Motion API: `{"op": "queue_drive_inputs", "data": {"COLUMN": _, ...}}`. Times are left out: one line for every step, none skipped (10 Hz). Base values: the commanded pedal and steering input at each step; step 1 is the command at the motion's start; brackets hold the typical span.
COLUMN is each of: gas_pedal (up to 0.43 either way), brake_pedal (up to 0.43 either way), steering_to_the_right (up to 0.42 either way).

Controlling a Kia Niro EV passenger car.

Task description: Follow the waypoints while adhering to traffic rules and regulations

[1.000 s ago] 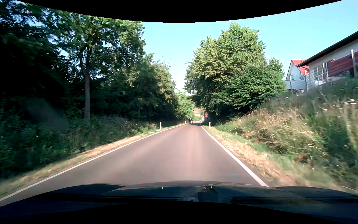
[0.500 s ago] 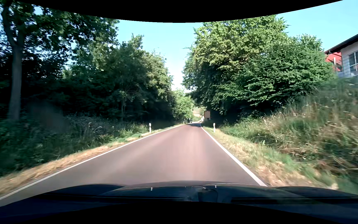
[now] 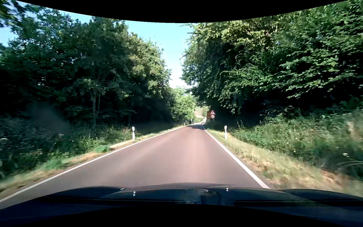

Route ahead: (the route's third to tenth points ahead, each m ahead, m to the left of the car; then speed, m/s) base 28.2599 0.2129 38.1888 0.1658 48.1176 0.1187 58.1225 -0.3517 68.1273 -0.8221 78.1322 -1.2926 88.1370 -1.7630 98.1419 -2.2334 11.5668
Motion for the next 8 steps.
{"op": "queue_drive_inputs", "data": {"gas_pedal": 0.079, "brake_pedal": 0.0, "steering_to_the_right": 0.0}}
{"op": "queue_drive_inputs", "data": {"gas_pedal": 0.079, "brake_pedal": 0.0, "steering_to_the_right": 0.0}}
{"op": "queue_drive_inputs", "data": {"gas_pedal": 0.079, "brake_pedal": 0.0, "steering_to_the_right": 0.0}}
{"op": "queue_drive_inputs", "data": {"gas_pedal": 0.079, "brake_pedal": 0.0, "steering_to_the_right": 0.0}}
{"op": "queue_drive_inputs", "data": {"gas_pedal": 0.079, "brake_pedal": 0.0, "steering_to_the_right": 0.0}}
{"op": "queue_drive_inputs", "data": {"gas_pedal": 0.079, "brake_pedal": 0.0, "steering_to_the_right": 0.001}}
{"op": "queue_drive_inputs", "data": {"gas_pedal": 0.079, "brake_pedal": 0.0, "steering_to_the_right": 0.004}}
{"op": "queue_drive_inputs", "data": {"gas_pedal": 0.079, "brake_pedal": 0.0, "steering_to_the_right": 0.005}}
